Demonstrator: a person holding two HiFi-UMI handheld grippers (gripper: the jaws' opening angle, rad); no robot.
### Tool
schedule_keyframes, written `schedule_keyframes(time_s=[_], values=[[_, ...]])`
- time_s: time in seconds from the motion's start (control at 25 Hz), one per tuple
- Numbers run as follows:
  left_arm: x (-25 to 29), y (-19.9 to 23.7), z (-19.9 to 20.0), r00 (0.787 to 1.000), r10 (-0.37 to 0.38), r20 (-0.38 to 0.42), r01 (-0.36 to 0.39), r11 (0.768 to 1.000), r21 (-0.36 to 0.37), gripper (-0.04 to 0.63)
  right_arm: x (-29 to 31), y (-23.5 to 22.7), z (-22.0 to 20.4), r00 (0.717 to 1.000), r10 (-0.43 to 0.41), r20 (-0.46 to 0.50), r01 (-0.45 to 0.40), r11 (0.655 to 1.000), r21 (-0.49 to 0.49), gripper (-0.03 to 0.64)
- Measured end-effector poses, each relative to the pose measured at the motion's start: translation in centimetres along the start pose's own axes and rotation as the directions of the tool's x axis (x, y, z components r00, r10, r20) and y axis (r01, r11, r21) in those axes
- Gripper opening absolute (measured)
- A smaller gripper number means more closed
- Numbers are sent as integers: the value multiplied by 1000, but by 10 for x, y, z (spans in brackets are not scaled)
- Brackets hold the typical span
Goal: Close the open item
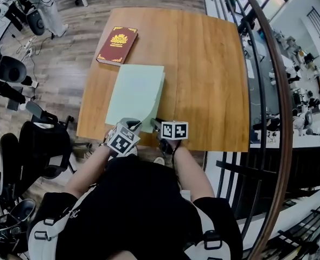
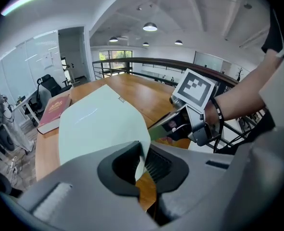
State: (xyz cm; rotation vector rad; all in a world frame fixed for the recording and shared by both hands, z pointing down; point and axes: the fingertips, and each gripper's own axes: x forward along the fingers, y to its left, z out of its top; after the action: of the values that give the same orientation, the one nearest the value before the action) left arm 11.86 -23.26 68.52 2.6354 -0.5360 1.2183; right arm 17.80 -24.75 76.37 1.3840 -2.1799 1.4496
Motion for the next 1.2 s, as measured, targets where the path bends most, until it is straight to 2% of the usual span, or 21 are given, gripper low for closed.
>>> schedule_keyframes(time_s=[0.52,0.68,0.84,0.96,1.08,1.2], values=[[35,-13,-23,986,-91,-138,93,996,11,29,-1,1,-2,1000,-15,-2,15,1000,-10,100],[45,-17,-30,971,-120,-209,128,992,23,44,-2,2,-2,1000,-27,-1,27,999,-19,100],[51,-17,-32,946,-157,-285,173,984,32,57,-3,2,-3,999,-35,1,35,999,-32,98],[53,-13,-30,933,-155,-324,180,982,49,64,-9,4,-6,1000,-27,-1,27,999,-29,83],[56,-20,-36,919,-126,-374,172,981,92,71,-17,8,-14,997,-75,-13,74,996,-55,6],[61,-22,-32,928,-104,-359,147,984,97,72,-29,11,-16,994,-110,-8,109,990,-94,5]])
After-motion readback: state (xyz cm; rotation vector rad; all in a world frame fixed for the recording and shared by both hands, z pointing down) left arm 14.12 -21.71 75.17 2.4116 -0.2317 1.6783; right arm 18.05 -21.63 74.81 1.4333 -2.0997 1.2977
